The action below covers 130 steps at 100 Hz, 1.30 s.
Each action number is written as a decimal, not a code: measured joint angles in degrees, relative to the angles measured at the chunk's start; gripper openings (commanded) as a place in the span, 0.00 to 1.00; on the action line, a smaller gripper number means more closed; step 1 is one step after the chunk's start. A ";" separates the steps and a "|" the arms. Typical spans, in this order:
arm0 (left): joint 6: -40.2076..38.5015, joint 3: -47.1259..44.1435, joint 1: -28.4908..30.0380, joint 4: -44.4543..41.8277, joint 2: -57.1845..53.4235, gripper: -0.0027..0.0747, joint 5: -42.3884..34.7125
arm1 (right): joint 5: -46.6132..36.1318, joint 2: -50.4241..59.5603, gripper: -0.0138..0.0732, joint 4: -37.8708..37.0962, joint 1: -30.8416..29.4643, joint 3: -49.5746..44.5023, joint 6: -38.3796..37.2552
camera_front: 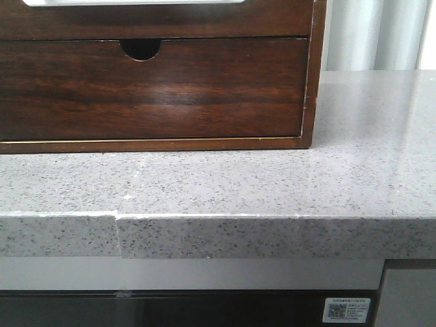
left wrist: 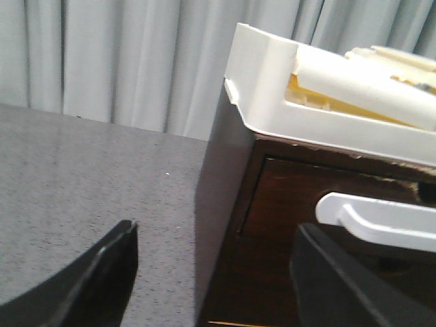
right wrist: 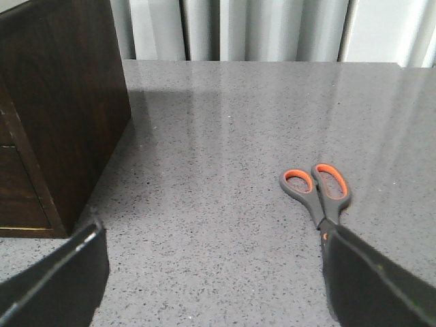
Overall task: Put scissors in drawer with both arms
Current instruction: 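Grasp the white drawer handle with the left gripper, then pull the drawer open toward the robot with the left gripper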
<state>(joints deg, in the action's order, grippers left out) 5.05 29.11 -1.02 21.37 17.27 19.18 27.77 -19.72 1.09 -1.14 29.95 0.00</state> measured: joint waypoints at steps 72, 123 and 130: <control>28.18 0.70 0.00 63.46 22.91 0.56 15.00 | -0.11 0.00 0.82 0.53 0.00 0.00 0.00; 48.25 4.02 0.00 79.90 42.60 0.56 27.12 | -0.11 0.00 0.82 0.53 0.00 0.00 0.00; 48.67 5.30 0.00 79.90 44.60 0.56 27.99 | -0.11 0.00 0.82 0.53 0.00 0.00 0.00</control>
<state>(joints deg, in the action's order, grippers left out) 53.72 34.41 -1.02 101.27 61.87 47.17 27.67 -19.72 1.62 -1.14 29.95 0.00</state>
